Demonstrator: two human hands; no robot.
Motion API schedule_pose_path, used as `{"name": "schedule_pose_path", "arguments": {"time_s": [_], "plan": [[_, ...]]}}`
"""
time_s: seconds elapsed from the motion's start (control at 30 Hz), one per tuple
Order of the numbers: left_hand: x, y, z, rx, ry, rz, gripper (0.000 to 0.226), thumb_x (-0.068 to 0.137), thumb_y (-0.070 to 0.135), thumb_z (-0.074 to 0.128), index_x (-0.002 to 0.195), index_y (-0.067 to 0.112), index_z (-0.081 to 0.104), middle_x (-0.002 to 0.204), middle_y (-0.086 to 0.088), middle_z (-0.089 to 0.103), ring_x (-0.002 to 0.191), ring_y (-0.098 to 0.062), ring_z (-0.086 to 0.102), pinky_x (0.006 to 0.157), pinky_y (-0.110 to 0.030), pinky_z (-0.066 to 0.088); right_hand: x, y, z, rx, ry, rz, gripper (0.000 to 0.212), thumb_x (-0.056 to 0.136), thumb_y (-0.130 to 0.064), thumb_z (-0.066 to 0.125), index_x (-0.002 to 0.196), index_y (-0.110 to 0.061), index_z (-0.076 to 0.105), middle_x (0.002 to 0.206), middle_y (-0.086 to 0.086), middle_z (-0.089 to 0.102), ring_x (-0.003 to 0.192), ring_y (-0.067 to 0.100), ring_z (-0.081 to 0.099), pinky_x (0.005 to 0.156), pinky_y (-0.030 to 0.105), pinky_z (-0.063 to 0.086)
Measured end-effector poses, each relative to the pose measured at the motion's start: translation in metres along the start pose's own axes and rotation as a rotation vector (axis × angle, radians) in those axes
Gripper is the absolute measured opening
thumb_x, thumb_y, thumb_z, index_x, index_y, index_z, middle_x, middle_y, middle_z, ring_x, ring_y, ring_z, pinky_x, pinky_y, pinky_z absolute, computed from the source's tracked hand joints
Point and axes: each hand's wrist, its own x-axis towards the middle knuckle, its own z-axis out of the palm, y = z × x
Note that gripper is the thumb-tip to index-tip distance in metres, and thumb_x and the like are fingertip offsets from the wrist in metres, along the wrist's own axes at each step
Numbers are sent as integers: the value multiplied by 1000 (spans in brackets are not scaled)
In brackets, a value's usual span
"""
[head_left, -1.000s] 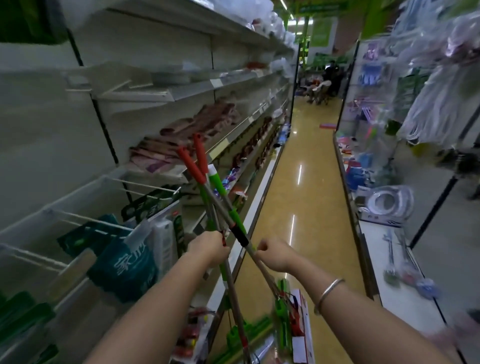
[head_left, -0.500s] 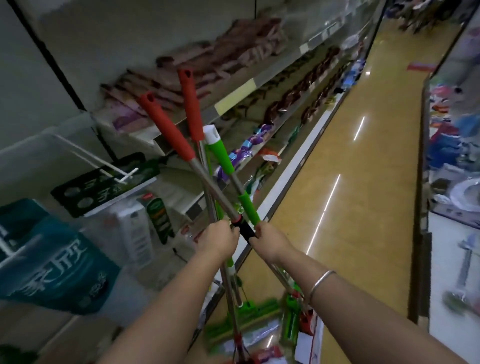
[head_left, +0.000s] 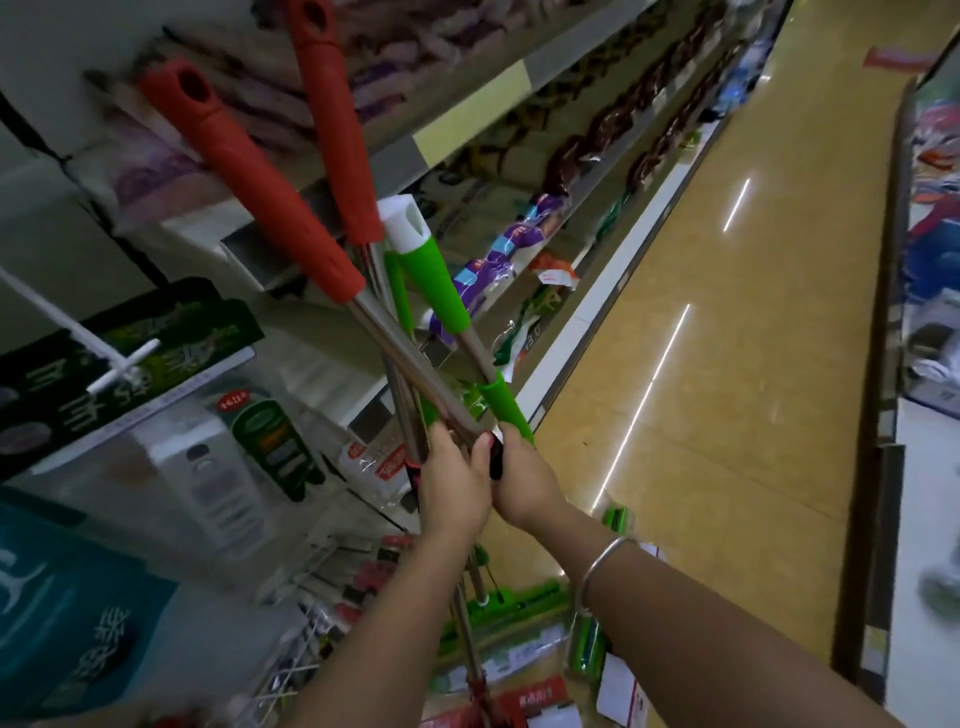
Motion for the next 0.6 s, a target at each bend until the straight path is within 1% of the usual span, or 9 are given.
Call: {"name": "schedule_pose_path", "arguments": {"time_s": [0.07,0.17,0.23,0.3,0.37,0.43,0.47,0.53,0.6], "plan": [[-2,-1,1,-8,-4,36,29,94,33,52,112,12,42,105,-8,66,96,-28,63,69,-30,41,-4,4,-1,-7,9,5,23,90,-24,53,109,-13,47,108,10,62,98,31,61,74,36,47],[-9,1,2,38,-63,115,35,90,36,56,113,14,41,98,-7,67,90,-29,64,68,-33,47,-15,14,-6,-75,71,17,13,88,-20,50,99,-16,43,100,8,64,95,33,61,83,41,47],[-16,7,3,77,-117,160,39,89,37,59,115,15,39,98,-5,67,90,-27,65,65,-30,45,-27,23,-10,-83,115,23,15,87,-17,49,92,-21,36,88,4,62,91,34,61,82,40,44],[-25,17,8,74,-154,201,43,88,37,60,118,15,39,99,-3,68,89,-24,65,64,-28,45,-39,29,-19,-62,137,44,18,86,-15,48,90,-22,32,75,-5,53,88,31,61,80,39,42],[-37,28,14,61,-183,233,46,89,38,58,124,14,37,98,-2,68,85,-21,65,62,-27,47,-53,35,-32,-97,149,59,18,88,-16,47,91,-23,30,71,-10,50,87,27,59,87,41,42],[-53,39,19,53,-220,268,49,90,36,56,128,15,35,101,-4,68,90,-22,66,69,-30,52,-69,42,-45,-152,181,67,20,90,-19,47,91,-22,28,72,-8,52,87,30,59,94,43,41],[-61,42,22,61,-236,289,49,91,36,56,129,15,34,102,-6,68,92,-24,66,73,-34,54,-78,46,-50,-166,198,78,20,90,-19,47,91,-22,28,68,-9,48,87,31,59,94,42,41],[-81,51,25,112,-254,337,48,91,38,55,127,13,35,99,-7,67,91,-26,65,74,-37,54,-97,54,-60,-178,225,86,19,90,-18,46,91,-20,27,62,-10,36,92,34,61,88,39,41],[-103,62,27,151,-259,375,52,90,40,54,128,11,33,100,-8,66,93,-27,65,75,-37,54,-118,62,-71,-189,243,75,19,91,-18,45,92,-19,26,62,-10,34,95,35,62,83,37,40]]}}
